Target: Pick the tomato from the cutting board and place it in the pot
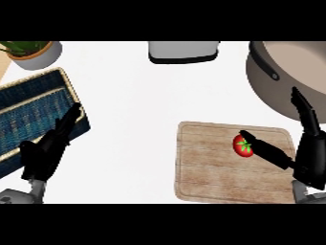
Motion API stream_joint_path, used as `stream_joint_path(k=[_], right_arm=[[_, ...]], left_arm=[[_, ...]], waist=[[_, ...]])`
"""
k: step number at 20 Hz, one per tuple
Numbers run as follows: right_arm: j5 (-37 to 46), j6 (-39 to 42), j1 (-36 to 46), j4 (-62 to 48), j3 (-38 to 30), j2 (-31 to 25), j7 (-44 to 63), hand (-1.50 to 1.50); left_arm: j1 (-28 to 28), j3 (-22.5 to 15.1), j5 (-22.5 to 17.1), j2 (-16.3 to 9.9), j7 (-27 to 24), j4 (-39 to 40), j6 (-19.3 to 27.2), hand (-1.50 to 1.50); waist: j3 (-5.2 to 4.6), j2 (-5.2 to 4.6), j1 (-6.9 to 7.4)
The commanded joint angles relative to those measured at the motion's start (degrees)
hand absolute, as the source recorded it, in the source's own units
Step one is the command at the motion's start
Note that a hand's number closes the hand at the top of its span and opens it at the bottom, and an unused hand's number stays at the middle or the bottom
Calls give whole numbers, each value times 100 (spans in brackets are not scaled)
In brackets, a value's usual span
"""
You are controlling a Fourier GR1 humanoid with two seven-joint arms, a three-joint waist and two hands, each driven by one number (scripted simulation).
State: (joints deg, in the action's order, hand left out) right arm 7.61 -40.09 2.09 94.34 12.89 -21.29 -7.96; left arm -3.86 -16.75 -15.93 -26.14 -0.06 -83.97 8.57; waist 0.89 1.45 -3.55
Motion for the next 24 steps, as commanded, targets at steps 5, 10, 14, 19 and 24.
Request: stream_joint_path(k=[5, 10, 14, 19, 24], right_arm=[[582, 294, -408, 1206, 402, -514, 2814, -150], [578, 521, -376, 1701, 360, -547, 4122, -150], [168, 1158, 102, 910, 435, -521, 4619, -150], [-78, 1979, 175, 484, 688, -764, 4888, -150], [0, 2000, -122, 107, 500, -727, 4327, -150]], left_arm=[[208, -216, -167, 162, 394, 144, -271, 0], [73, -340, -95, 405, 472, 362, -307, 0], [-159, -145, -233, 297, 494, 358, -572, 0], [-41, -307, -13, 397, 559, 255, -487, 0], [-48, -370, 171, 752, 665, 227, -260, 0]], waist=[[-125, -114, 172], [-110, -149, 201], [-98, -198, 361], [-89, -184, 400], [-85, -159, 341]])
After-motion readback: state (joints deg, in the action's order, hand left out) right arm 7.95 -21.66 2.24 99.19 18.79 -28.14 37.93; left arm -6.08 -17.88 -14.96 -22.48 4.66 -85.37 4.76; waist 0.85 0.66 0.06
